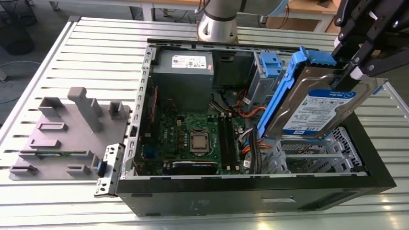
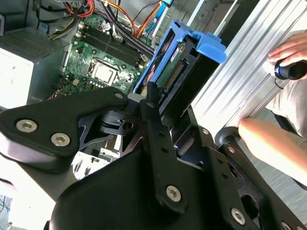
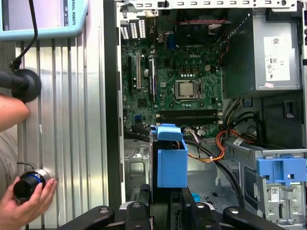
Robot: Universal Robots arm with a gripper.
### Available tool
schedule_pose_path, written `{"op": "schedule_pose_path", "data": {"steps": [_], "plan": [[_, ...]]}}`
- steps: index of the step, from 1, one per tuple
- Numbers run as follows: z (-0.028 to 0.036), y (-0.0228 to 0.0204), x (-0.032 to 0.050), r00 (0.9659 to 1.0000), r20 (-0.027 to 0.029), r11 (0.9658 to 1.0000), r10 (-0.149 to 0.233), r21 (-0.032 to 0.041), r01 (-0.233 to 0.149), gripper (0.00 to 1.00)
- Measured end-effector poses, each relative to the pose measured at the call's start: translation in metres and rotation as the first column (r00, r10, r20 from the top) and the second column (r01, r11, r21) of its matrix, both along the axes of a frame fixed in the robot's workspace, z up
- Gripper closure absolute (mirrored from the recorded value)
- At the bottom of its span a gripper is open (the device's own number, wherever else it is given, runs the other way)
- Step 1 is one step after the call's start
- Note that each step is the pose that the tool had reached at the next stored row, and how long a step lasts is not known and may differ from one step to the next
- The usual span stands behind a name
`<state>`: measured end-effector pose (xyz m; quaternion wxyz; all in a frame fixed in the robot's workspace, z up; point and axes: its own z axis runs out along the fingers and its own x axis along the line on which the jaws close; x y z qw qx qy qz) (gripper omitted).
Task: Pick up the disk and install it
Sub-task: 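Insert the disk into the insertion slot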
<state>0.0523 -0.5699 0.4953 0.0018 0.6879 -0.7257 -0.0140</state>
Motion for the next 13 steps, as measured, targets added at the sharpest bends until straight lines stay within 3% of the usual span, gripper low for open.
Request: {"op": "schedule_pose_path", "data": {"steps": [8, 13], "plan": [[-0.0001, 0.0000, 0.0010, 1.0000, 0.0000, 1.0000, 0.000, 0.0001, 0.000, 0.65], [-0.0002, 0.0000, 0.0111, 1.0000, 0.0000, 1.0000, 0.000, 0.0000, 0.000, 0.65]]}}
